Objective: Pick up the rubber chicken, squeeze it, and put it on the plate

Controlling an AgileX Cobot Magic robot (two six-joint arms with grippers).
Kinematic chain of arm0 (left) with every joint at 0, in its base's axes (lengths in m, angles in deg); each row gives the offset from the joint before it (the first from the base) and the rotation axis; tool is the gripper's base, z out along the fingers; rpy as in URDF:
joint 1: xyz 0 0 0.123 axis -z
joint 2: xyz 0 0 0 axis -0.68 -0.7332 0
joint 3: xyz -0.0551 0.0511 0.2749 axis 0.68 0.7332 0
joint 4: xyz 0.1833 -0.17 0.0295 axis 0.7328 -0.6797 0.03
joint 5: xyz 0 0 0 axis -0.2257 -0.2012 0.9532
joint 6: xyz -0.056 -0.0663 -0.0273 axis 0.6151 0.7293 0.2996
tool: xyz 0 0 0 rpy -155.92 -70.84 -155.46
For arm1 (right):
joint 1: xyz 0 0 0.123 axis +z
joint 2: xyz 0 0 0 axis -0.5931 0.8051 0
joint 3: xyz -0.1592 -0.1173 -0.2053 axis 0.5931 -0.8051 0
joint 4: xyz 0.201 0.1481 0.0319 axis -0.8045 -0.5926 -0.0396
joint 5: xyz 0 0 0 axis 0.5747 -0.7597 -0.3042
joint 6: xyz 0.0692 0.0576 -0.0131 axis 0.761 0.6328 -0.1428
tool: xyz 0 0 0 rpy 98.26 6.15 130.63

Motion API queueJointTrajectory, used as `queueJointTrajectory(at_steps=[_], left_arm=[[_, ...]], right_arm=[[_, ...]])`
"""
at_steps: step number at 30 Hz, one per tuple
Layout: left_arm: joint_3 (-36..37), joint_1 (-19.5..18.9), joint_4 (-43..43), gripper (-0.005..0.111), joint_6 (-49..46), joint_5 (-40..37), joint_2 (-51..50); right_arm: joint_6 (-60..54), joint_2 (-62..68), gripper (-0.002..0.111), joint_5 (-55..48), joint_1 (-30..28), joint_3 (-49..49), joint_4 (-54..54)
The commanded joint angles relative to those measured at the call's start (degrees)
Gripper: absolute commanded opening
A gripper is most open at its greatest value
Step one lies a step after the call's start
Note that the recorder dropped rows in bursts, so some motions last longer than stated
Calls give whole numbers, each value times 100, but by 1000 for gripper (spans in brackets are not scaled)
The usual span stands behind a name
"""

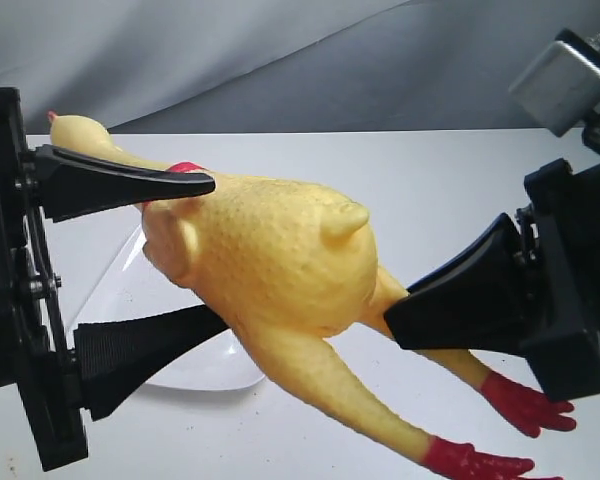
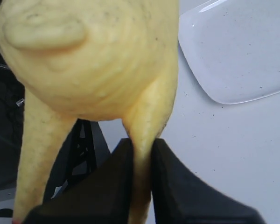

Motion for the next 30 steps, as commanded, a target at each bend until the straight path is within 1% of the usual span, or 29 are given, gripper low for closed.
queueJointTrajectory(at_steps=[1,2,4,5,6,8,9,10,11,13,19,22,24,26,28,30], left_arm=[[-25,15,-122,67,14,-21,-22],[-25,15,-122,65,14,-21,-22],[-25,15,-125,55,113,-21,-22],[-25,15,-125,46,234,-32,-22],[-25,15,-125,35,300,-42,-22],[-25,15,-125,19,342,-42,-22],[-25,15,-125,8,342,-42,-22],[-25,15,-125,1,342,-42,-22],[-25,15,-108,1,332,-42,-22],[-25,15,33,1,332,-42,-22],[-25,15,47,1,332,-42,-22],[-25,15,47,15,304,-42,-22],[-25,15,47,29,149,-42,-22],[-25,15,-25,60,-8,-19,-22],[-25,15,-205,65,6,-19,-22],[-25,15,-205,65,6,-19,-22]], right_arm=[[-19,-12,0,49,-2,38,-133],[-18,-12,0,38,-2,38,-133],[-18,-12,0,38,-2,38,-133],[-18,-12,0,38,-2,38,-133],[-18,-12,0,38,-2,38,-133],[-18,-12,0,38,-2,38,-133],[-18,-12,0,38,-2,38,-133],[-18,-12,0,38,-2,38,-133],[-18,-12,0,38,-2,38,-133],[-18,-12,0,38,-2,38,-133],[-28,-12,0,38,-2,38,-133],[-28,-12,0,38,-2,38,-133],[-28,-12,0,38,-2,38,-133],[-18,-12,0,38,-2,38,-133],[-18,-12,0,38,-2,38,-133],[-18,-12,0,38,-2,38,-133]])
